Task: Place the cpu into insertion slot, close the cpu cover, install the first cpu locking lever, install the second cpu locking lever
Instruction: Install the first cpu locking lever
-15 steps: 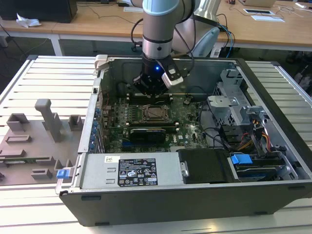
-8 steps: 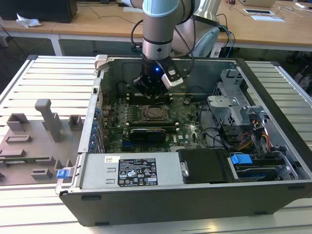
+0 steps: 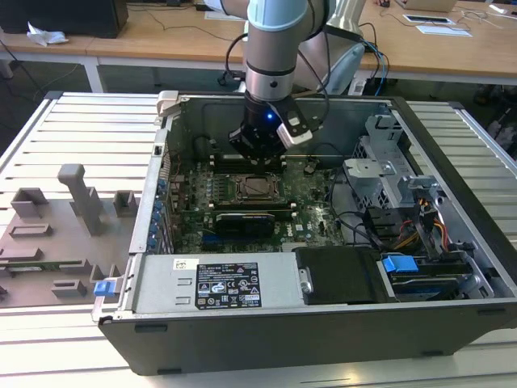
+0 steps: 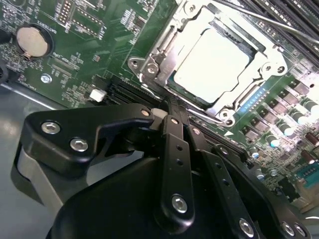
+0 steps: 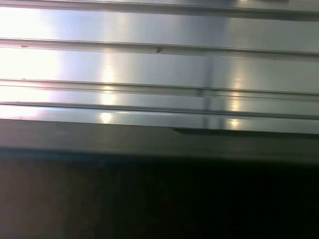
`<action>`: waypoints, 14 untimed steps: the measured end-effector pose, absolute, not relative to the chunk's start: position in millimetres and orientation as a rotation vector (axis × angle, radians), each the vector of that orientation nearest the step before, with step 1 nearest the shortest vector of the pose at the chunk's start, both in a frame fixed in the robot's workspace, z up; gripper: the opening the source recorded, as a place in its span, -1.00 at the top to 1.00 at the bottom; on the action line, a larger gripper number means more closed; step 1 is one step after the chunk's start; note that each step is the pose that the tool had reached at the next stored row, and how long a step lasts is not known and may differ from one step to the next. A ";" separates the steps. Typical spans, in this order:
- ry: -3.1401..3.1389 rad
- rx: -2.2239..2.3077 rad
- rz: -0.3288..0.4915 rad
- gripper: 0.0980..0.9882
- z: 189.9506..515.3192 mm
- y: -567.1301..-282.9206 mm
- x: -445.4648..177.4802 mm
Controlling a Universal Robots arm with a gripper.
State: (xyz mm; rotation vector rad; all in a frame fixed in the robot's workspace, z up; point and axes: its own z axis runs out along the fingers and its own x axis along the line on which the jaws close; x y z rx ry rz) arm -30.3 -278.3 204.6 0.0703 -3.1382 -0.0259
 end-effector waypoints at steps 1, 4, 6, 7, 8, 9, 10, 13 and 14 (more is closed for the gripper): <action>-3.138 0.070 -0.026 0.98 204.6 -278.3 -29.4; -3.138 0.070 -0.026 0.98 204.3 -278.7 -26.7; -3.138 0.070 -0.026 0.98 204.2 -280.2 -26.2; -3.139 0.070 -0.027 0.98 203.9 -280.9 -25.9; -3.138 0.070 -0.026 0.98 203.8 -280.9 -25.6; -3.138 0.070 -0.026 0.98 203.5 -281.0 -25.3; -3.138 0.070 -0.026 0.98 203.1 -281.0 -24.9; -3.138 0.070 -0.026 0.98 202.1 -281.0 -23.4; -3.138 0.070 -0.026 0.98 201.6 -280.5 -22.6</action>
